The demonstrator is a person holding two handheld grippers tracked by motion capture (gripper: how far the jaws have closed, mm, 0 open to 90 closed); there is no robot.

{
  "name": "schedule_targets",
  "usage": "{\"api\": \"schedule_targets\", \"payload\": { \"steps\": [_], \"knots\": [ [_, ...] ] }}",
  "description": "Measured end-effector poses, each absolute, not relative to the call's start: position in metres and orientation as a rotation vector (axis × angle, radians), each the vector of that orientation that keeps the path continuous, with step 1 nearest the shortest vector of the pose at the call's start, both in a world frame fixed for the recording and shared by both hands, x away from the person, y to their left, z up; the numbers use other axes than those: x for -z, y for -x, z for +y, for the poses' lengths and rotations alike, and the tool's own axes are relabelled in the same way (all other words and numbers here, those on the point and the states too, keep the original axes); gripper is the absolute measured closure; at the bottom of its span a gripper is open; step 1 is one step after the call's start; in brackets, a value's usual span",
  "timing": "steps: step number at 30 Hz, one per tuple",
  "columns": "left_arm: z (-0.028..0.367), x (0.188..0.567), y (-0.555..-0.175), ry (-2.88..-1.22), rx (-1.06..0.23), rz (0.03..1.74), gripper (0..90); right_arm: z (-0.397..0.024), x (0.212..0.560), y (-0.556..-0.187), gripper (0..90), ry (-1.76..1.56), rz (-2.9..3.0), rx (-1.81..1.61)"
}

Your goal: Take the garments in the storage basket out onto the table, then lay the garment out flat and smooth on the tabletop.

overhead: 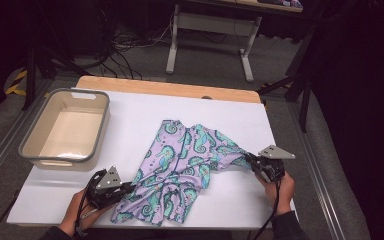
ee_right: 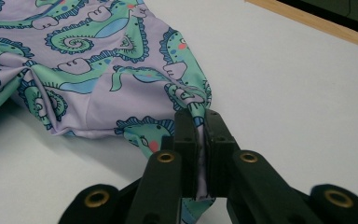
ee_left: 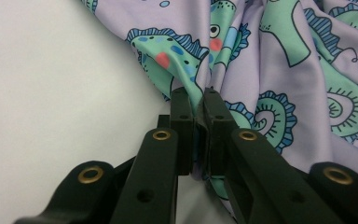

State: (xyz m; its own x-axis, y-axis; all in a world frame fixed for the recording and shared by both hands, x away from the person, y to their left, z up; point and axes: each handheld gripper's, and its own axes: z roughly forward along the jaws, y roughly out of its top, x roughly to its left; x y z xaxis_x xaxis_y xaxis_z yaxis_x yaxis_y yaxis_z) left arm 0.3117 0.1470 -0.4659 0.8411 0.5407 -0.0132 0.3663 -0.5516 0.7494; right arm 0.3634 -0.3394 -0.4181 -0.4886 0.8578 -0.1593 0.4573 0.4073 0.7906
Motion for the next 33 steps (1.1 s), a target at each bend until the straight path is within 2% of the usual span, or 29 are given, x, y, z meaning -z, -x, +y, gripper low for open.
{"api": "schedule_targets", "payload": {
  "steps": [17, 19, 20, 22, 24, 28, 33],
  "knots": [
    [0.146, 0.466, -0.310, -2.222, -0.286, 0.649, 85.1, -0.337, 0.426, -0.368, 84.7, -1.116, 2.149, -0.915],
    [0.145, 0.466, -0.310, -2.223, -0.281, 0.651, 85.1, -0.334, 0.426, -0.367, 81.2, -1.112, 2.162, -0.920],
    [0.145, 0.467, -0.310, -2.223, -0.279, 0.650, 85.1, -0.332, 0.426, -0.367, 74.5, -1.112, 2.179, -0.929],
    [0.145, 0.467, -0.311, -2.223, -0.276, 0.650, 85.1, -0.328, 0.426, -0.366, 71.0, -1.098, 2.190, -0.934],
    [0.145, 0.467, -0.310, -2.222, -0.279, 0.650, 85.1, -0.322, 0.423, -0.362, 61.8, -1.070, 2.186, -0.958],
    [0.145, 0.467, -0.310, -2.222, -0.276, 0.651, 85.1, -0.301, 0.418, -0.351, 59.1, -0.966, 2.248, -1.085],
    [0.143, 0.467, -0.312, -2.232, -0.274, 0.642, 85.1, -0.269, 0.432, -0.340, 52.7, -0.925, 2.382, -1.132]
  ]
}}
